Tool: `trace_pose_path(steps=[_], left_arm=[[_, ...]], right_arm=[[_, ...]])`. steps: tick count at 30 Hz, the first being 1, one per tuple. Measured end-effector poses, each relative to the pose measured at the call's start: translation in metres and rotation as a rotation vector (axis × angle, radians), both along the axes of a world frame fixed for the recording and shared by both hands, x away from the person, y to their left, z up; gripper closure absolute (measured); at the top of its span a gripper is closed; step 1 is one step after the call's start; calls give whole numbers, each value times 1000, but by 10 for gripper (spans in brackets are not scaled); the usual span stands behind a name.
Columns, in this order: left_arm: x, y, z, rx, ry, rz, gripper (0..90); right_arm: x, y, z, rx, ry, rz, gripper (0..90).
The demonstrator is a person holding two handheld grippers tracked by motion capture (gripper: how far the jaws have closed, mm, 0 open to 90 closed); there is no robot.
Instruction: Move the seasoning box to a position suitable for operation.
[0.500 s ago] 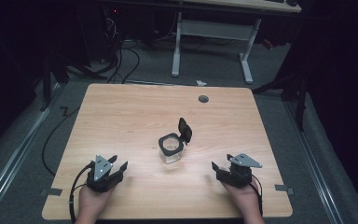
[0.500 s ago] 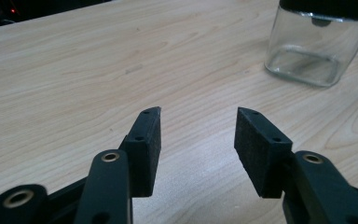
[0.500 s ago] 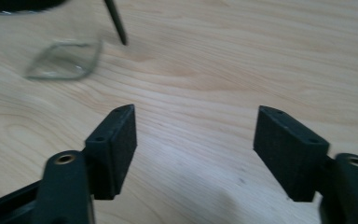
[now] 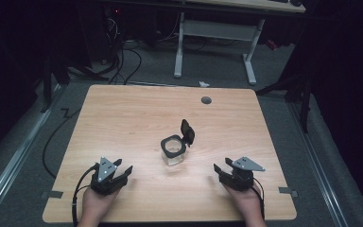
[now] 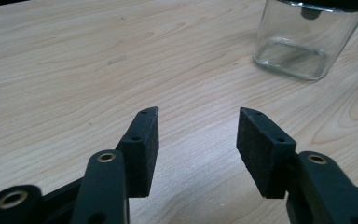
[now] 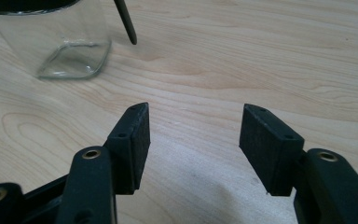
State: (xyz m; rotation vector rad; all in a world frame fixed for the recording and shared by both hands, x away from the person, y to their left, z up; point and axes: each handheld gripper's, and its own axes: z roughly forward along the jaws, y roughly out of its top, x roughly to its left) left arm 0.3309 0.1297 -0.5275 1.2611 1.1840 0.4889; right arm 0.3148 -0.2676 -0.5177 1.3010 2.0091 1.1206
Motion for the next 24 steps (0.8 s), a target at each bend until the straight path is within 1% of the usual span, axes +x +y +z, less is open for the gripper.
trace_pose_path(steps=[2,3,4,5,7,8,9,10,11,12,13,14,17,18,19,20,21,22,24], left_arm=[[4,-1,0,-19,12,9,507],[7,-2,0,-21,18,16,534],[13,-3,1,-33,34,19,555],[17,-4,1,-39,45,20,603],[26,-10,1,-27,57,23,689],[29,-13,1,-20,57,23,731],[29,-13,1,-20,57,23,773],[34,-18,1,-20,50,26,773],[42,-26,0,-4,43,25,846],[42,-26,0,-4,43,25,862],[46,-31,0,-7,32,25,862],[55,-42,1,-11,25,23,900],[67,-60,4,-21,21,9,900],[67,-60,4,-21,21,9,900],[71,-66,5,-34,20,6,900],[79,-76,5,-43,22,-4,900],[79,-76,5,-43,22,-4,900],[86,-83,4,-48,31,-18,900],[90,-90,4,-57,33,-37,900]], right_arm=[[-1,1,-1,-4,2,8,435],[-1,1,-1,-4,1,10,444],[-2,1,0,0,2,15,452],[-3,0,0,1,3,20,462],[-4,0,0,5,-2,26,500],[-5,0,1,7,-3,28,518],[-5,0,1,7,-3,28,518],[-5,-1,1,7,-6,30,552],[-6,-1,1,10,-9,46,605],[-6,-1,1,10,-9,46,605],[-7,0,1,8,-9,49,633],[-7,1,0,3,-10,69,693],[-7,2,0,-4,-7,81,716],[-6,2,-1,-6,-6,85,718],[-6,2,-1,-6,-6,85,718],[-6,2,-1,-2,-6,87,718],[-6,2,-1,-1,-2,86,718],[-6,2,-1,-1,-3,88,717],[-6,2,-1,0,0,89,714]])
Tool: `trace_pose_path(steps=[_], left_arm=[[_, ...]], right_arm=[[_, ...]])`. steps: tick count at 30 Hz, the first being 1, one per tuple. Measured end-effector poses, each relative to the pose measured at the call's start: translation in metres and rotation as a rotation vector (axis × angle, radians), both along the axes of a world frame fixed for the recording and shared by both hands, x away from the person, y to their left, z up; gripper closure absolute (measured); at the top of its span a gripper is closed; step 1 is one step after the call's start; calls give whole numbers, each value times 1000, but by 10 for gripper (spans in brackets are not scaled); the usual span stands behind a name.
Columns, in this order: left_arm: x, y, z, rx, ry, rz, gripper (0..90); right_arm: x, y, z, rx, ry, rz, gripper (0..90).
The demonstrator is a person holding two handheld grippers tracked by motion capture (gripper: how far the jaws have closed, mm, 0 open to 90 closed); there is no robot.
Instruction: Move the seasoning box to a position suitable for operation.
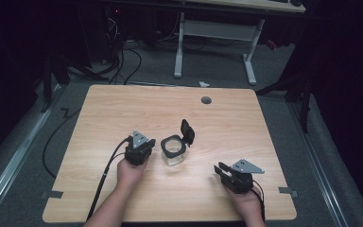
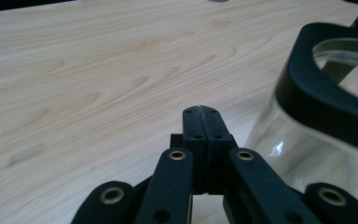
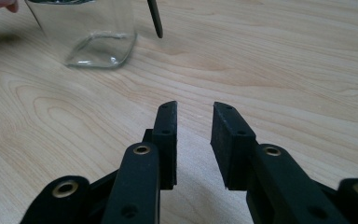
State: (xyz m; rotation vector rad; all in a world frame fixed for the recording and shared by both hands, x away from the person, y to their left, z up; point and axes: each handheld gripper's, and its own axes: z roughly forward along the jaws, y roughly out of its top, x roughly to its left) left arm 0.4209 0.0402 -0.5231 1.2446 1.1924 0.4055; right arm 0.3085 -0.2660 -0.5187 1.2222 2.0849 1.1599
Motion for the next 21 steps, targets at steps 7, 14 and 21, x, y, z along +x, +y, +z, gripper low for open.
trace_pose_path(steps=[7,14,21], left_arm=[[2,-15,2,10,-8,-34,900],[-7,-17,2,7,-11,-39,900],[-24,-17,2,3,-17,-50,900]], right_arm=[[0,1,-2,-10,4,5,709],[0,1,-2,-7,6,6,709],[0,2,-2,-5,3,6,709]])
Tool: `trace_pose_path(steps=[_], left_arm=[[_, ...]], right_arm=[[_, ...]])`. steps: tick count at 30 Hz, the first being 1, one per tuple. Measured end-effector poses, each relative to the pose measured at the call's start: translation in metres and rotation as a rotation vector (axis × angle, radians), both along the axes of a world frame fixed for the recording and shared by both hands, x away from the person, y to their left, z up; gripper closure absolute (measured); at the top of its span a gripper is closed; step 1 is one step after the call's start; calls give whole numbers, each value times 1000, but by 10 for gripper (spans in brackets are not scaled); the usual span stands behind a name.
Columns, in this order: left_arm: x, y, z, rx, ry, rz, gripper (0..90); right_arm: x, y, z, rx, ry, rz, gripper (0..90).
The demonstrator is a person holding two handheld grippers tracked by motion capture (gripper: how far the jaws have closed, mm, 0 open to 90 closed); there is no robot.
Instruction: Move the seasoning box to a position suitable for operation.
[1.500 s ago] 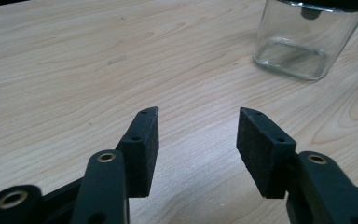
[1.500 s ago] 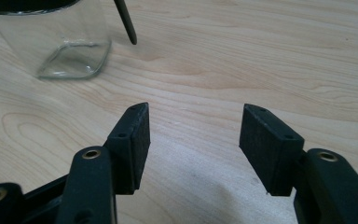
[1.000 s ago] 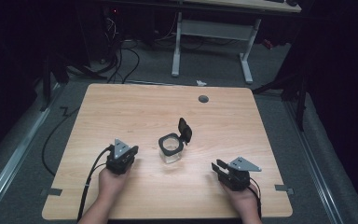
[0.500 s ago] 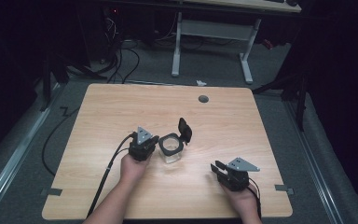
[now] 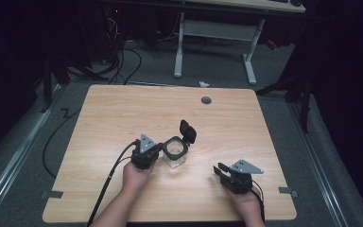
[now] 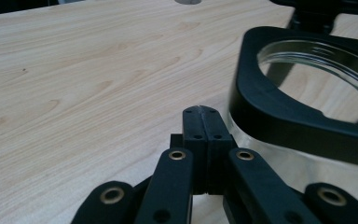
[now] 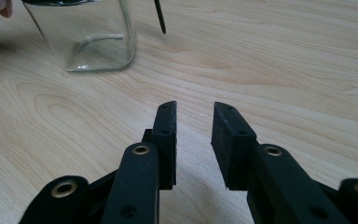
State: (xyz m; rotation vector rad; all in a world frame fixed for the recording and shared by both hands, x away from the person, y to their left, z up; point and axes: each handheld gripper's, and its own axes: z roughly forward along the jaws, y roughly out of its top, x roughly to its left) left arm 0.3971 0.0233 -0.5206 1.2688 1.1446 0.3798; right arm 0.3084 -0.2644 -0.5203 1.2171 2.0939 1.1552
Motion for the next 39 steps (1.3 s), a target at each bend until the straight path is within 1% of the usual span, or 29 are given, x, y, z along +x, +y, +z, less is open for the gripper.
trace_pose_path(steps=[2,4,5,7,8,9,10,14,16,17,18,19,20,21,22,23,26,27,28,29,31,34,35,37,38,39], left_arm=[[-3,0,0,1,-1,-3,900],[-11,-1,2,-16,8,-12,900],[-14,-3,2,-12,12,-19,900],[-20,-6,3,-6,6,-35,900],[-20,-6,3,-6,6,-35,900],[-24,-8,4,-9,2,-41,900],[-31,-11,6,-14,-4,-53,900],[-40,-16,6,-9,-10,-62,900],[-40,-16,5,-11,-8,-54,900],[-40,-16,4,-8,-10,-46,900],[-39,-15,3,-6,-4,-36,900],[-37,-14,2,-11,6,-29,900],[-33,-14,-1,-7,15,-19,900],[-33,-14,-1,-7,15,-19,900],[-31,-16,-3,-8,21,-17,900],[-31,-16,-4,-5,22,-17,900],[-30,-18,-5,-10,28,-18,900],[-32,-20,-6,-8,28,-26,900],[-32,-20,-6,-8,28,-26,900],[-32,-21,-6,-8,26,-30,900],[-35,-22,-6,-2,28,-40,900],[-39,-23,-6,3,27,-55,900],[-40,-23,-5,4,24,-59,900],[-42,-24,-5,5,21,-58,900],[-43,-23,-5,7,20,-57,900],[-44,-21,-6,2,22,-54,900]], right_arm=[[0,0,0,0,0,1,709],[0,1,0,-2,1,3,709],[0,1,-1,-3,4,1,708],[0,1,-1,1,9,0,707],[1,1,-1,5,12,1,707],[1,1,-1,5,12,1,707],[1,2,-1,6,13,1,707],[1,2,-2,2,13,-3,708],[1,3,-2,1,12,-7,707],[2,4,-3,3,7,-22,698],[3,6,-3,10,-1,-49,700],[3,6,-3,10,-1,-49,700],[7,10,-3,36,12,-63,802],[7,10,-3,36,12,-63,802],[12,18,-3,21,7,-47,899],[16,23,-3,17,14,-30,900],[27,36,-3,12,26,-5,900],[31,42,-4,13,27,10,900],[31,42,-4,13,27,10,900],[37,51,-5,1,30,10,900],[43,57,-6,4,24,15,900],[46,62,-8,-8,37,26,900],[47,63,-8,-4,34,30,900],[47,64,-7,-3,36,37,900],[48,67,-6,-17,35,37,900],[48,67,-6,-7,41,40,900]])
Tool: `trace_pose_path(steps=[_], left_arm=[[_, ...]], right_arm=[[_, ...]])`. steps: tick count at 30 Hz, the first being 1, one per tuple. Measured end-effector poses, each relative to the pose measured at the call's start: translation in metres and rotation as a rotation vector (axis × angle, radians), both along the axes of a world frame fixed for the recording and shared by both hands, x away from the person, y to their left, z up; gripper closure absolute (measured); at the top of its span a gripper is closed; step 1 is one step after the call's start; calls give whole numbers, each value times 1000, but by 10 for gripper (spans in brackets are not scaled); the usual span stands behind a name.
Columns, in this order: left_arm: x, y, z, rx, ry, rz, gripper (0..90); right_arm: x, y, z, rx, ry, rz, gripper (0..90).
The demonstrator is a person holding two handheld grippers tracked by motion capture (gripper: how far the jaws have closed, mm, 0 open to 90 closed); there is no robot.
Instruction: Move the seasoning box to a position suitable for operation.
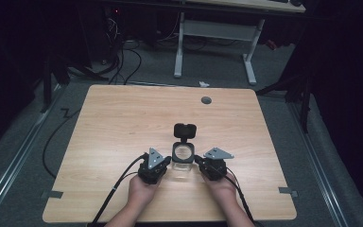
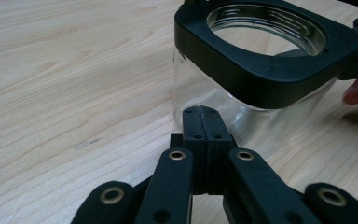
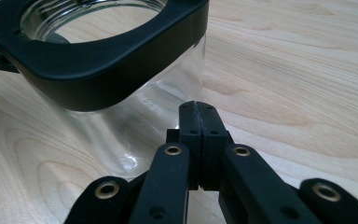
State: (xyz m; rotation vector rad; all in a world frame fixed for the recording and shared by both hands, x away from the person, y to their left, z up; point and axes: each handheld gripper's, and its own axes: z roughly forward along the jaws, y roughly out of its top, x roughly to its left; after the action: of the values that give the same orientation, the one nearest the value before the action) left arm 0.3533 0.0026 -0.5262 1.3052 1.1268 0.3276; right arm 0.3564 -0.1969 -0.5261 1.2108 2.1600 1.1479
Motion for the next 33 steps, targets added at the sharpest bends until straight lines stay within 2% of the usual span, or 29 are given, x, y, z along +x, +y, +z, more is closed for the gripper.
trace_pose_path(steps=[7,9,10,12,13,16,18,22,24,27,30,33], left_arm=[[-3,9,0,9,-1,21,900],[-12,14,1,3,11,17,900],[-12,14,1,3,11,17,900],[-21,14,-1,11,15,-1,900],[-27,13,1,3,14,-9,900],[-30,11,2,1,9,-17,900],[-30,10,2,3,10,-19,900],[-32,8,2,-2,18,-27,900],[-36,5,5,-14,24,-48,900],[-39,0,7,-25,26,-65,900],[-39,-15,6,-3,22,-94,900],[-35,-22,3,16,18,-96,900]], right_arm=[[3,8,-1,-22,3,28,900],[2,6,0,-6,-3,18,899],[2,6,0,-6,-3,18,899],[1,3,3,10,0,18,899],[-2,2,5,17,-1,24,900],[-8,2,6,31,-1,28,900],[-18,4,5,21,-11,36,899],[-24,5,4,14,-13,47,899],[-25,4,7,8,-27,43,899],[-22,-1,11,14,-41,24,900],[-9,-11,19,21,-52,-6,900],[2,-12,24,26,-65,-19,899]])
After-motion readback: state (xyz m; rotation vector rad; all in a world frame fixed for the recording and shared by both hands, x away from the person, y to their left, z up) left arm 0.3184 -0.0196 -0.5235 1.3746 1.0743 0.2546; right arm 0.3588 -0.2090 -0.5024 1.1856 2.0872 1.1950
